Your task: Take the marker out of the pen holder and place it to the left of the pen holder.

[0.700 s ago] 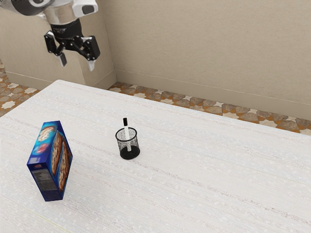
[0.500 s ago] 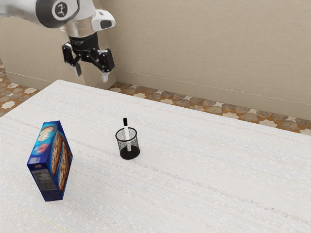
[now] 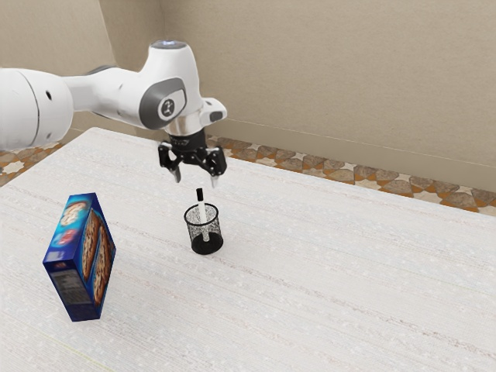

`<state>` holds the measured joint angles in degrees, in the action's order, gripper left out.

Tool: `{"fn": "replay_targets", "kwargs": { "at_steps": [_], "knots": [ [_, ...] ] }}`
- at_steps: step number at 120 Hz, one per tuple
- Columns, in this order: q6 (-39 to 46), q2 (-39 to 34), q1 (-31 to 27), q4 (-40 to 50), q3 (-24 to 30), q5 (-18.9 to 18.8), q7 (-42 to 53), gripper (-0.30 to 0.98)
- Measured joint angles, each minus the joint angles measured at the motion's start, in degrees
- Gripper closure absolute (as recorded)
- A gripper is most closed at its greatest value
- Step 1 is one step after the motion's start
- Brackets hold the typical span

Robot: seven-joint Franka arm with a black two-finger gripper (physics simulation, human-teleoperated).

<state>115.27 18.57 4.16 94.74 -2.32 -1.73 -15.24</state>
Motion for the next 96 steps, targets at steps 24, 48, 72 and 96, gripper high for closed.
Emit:
{"fn": "replay_targets", "kwargs": {
  "at_steps": [24, 48, 72, 96],
  "knots": [
    [3.17, 6.39, -2.32, -3.83, -0.33, 0.96, 0.38, 0.00],
    [4.33, 8.87, -3.44, -5.50, -0.12, 1.59, 2.57, 0.00],
    [5.00, 11.89, -4.39, -8.63, -0.07, 2.12, 5.91, 0.00],
    [7.65, 11.63, -4.42, -5.35, -0.26, 3.76, 8.76, 0.00]
  ]
}}
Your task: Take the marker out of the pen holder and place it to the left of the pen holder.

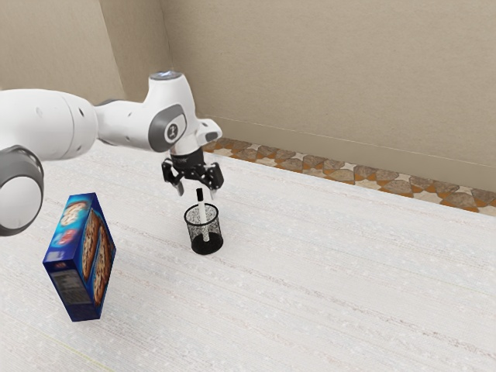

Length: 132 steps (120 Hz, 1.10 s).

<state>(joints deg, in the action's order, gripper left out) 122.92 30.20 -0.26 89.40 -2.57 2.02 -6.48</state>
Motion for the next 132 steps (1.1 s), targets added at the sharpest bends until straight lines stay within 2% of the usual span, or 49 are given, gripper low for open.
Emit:
{"fn": "replay_targets", "kwargs": {
  "at_steps": [13, 31, 47, 77, 101, 119, 132],
  "knots": [
    [0.69, -0.12, 0.00, 0.08, -0.03, 0.26, 1.21, 0.02],
    [1.20, -0.50, 0.00, 0.12, -0.09, 0.42, 2.43, 0.29],
    [1.44, -0.45, 0.00, 0.17, -0.07, 0.52, 3.23, 0.43],
    [1.63, -0.94, 0.00, 1.37, -0.06, 0.63, 4.15, 0.53],
    [1.69, -1.82, 0.00, 1.79, -0.07, 0.41, 3.91, 0.68],
    [1.78, -2.29, 0.03, 2.52, -0.07, -0.12, 2.86, 0.73],
    [1.79, -5.42, 0.14, 4.26, -0.07, -0.49, 2.13, 0.75]
  ]
}}
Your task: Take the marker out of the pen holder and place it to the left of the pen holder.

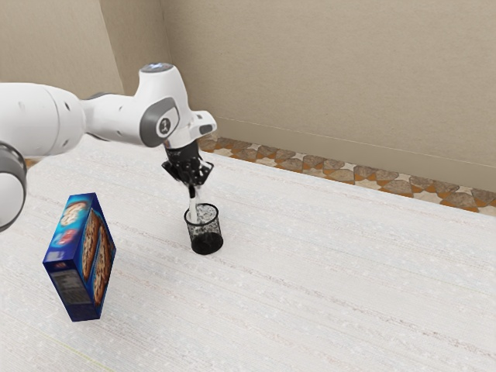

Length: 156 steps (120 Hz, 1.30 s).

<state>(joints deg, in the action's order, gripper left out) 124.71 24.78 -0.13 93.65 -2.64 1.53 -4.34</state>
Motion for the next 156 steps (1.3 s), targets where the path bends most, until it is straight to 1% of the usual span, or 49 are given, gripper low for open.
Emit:
{"fn": "replay_targets", "kwargs": {
  "at_steps": [21, 33, 47, 57, 76, 89, 96, 110, 124, 137, 139, 156],
  "knots": [
    [-0.22, -5.55, 0.52, 0.78, 0.02, -1.72, -1.21, 0.77],
    [-0.54, -6.20, 0.56, -0.68, 0.02, -3.90, -1.80, 0.77],
    [-1.92, -5.58, 0.29, -4.97, -0.82, -6.41, -2.33, 0.77],
    [-3.42, -3.55, -0.27, -8.93, -2.43, -7.56, -2.58, 0.77],
    [-5.17, 4.62, -5.44, -16.74, -2.68, -8.16, -2.28, 0.76],
    [-6.41, 8.78, -9.69, -19.04, 0.61, -8.05, -1.67, 0.76],
    [-6.85, 10.59, -12.20, -19.31, 3.45, -8.02, -1.31, 0.76],
    [-7.76, 12.47, -15.31, -18.97, 7.34, -7.96, -0.61, 0.76],
    [-9.94, 13.27, -16.71, -18.81, 9.04, -7.44, 0.00, 0.76],
    [-12.05, 13.64, -17.20, -18.67, 9.51, -6.65, 0.51, 0.76],
    [-12.35, 13.70, -17.26, -18.64, 9.53, -6.46, 0.61, 0.75],
    [-14.25, 13.51, -17.49, -18.84, 9.58, -5.34, 2.17, 0.43]
  ]
}}
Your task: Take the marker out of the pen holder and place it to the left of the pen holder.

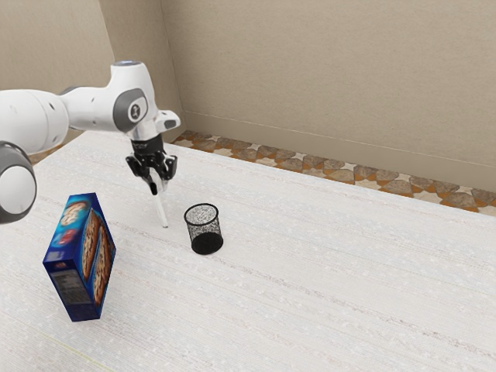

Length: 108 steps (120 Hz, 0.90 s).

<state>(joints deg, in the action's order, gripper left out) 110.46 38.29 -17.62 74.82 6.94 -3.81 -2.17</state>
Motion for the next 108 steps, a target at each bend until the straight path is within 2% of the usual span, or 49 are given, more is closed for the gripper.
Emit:
{"fn": "replay_targets", "kwargs": {
  "at_steps": [13, 17, 28, 37, 50, 69, 79, 94, 108],
  "knots": [
    [-0.66, -4.68, 0.17, -0.46, -0.11, -1.68, 1.09, 0.26],
    [-0.76, -10.01, 0.52, 1.32, -0.23, -2.50, 1.37, 0.22],
    [0.80, -31.52, 2.71, 11.11, -3.74, -3.65, 2.04, 0.14],
    [-2.37, -40.19, 6.62, 12.90, -5.40, -4.31, 1.23, 0.10],
    [-6.18, -42.70, 12.59, 13.36, -8.34, -5.42, -0.38, 0.06],
    [-11.08, -39.34, 12.75, 8.13, -9.27, -6.10, -2.61, 0.03],
    [-13.79, -42.16, 12.82, 10.31, -9.36, -6.16, -3.59, 0.02],
    [-18.23, -44.68, 18.02, 11.58, -11.36, -6.74, -5.59, 0.01],
    [-21.47, -46.42, 20.03, 12.41, -11.60, -6.97, -7.43, 0.01]
  ]
}}
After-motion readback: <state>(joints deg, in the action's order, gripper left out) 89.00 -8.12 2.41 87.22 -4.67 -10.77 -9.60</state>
